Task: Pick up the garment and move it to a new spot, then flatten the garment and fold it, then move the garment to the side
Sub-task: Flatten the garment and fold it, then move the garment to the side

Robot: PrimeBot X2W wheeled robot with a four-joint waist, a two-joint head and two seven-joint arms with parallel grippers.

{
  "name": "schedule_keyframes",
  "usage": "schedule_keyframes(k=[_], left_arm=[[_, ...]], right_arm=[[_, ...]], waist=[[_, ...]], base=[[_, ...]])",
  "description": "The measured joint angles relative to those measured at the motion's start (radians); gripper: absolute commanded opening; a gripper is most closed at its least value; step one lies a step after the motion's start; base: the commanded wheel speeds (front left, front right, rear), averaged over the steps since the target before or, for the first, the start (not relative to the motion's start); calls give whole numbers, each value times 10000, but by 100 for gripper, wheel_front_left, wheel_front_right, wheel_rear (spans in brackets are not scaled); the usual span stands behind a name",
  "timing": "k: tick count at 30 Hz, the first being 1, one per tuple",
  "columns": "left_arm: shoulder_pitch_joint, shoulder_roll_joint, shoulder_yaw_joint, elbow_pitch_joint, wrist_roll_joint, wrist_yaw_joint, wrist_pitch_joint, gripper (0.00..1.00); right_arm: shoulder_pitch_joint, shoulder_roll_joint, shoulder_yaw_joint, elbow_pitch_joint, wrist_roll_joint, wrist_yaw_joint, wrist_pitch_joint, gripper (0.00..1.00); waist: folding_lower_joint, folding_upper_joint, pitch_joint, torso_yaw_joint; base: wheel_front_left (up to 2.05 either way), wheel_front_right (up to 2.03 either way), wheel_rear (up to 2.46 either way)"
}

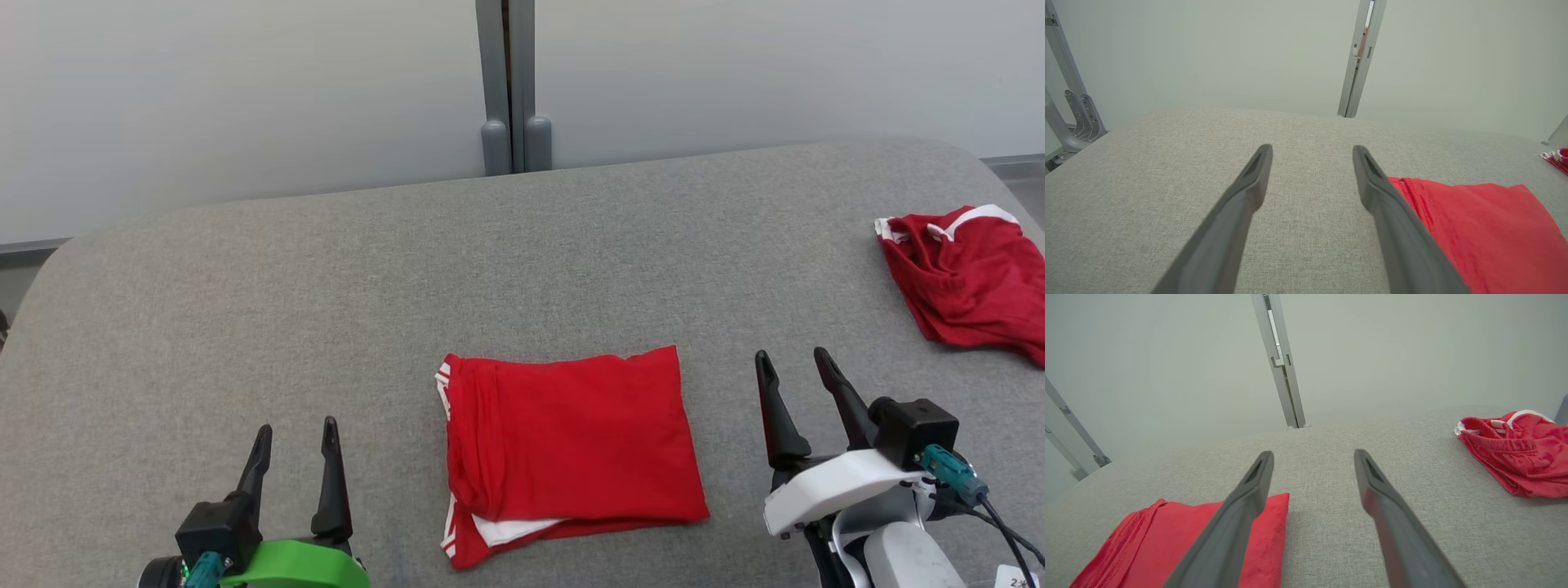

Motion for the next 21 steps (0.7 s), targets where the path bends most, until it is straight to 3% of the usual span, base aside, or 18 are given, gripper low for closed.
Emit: schedule_keyframes(k=[21], left_arm=[[73,-221,267,167,259,-270,0,100]], right_arm=[[-6,8,128,307,155,0,23,100]], waist=[[0,0,47,188]], base=[[0,0,0]])
